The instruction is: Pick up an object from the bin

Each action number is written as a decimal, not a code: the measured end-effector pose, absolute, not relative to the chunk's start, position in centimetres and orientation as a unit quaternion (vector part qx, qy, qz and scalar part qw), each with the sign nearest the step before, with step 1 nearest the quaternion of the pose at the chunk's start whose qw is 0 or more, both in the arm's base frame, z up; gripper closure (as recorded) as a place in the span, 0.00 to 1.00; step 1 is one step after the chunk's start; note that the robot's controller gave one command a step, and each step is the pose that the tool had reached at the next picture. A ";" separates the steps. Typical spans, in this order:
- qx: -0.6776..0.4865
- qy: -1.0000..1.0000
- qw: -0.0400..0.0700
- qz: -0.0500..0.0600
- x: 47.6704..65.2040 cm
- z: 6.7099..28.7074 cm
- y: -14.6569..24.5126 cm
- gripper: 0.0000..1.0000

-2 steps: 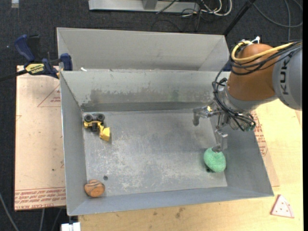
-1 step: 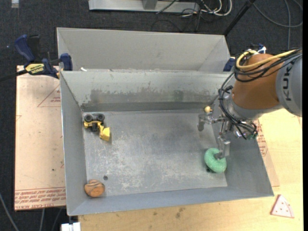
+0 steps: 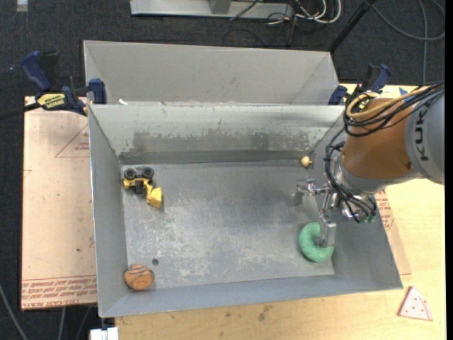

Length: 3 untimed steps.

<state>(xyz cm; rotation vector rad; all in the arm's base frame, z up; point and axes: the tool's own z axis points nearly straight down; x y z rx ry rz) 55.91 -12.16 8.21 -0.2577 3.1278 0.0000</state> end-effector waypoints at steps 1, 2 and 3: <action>-0.172 0.985 -0.001 0.003 54.1 7.2 -14.4 1.00; -0.172 0.985 -0.001 0.003 54.1 7.2 -14.4 1.00; -0.172 0.985 -0.001 0.003 54.1 7.2 -14.4 1.00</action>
Offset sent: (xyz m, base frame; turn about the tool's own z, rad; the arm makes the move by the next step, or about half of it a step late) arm 0.0000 0.0000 0.0000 0.0000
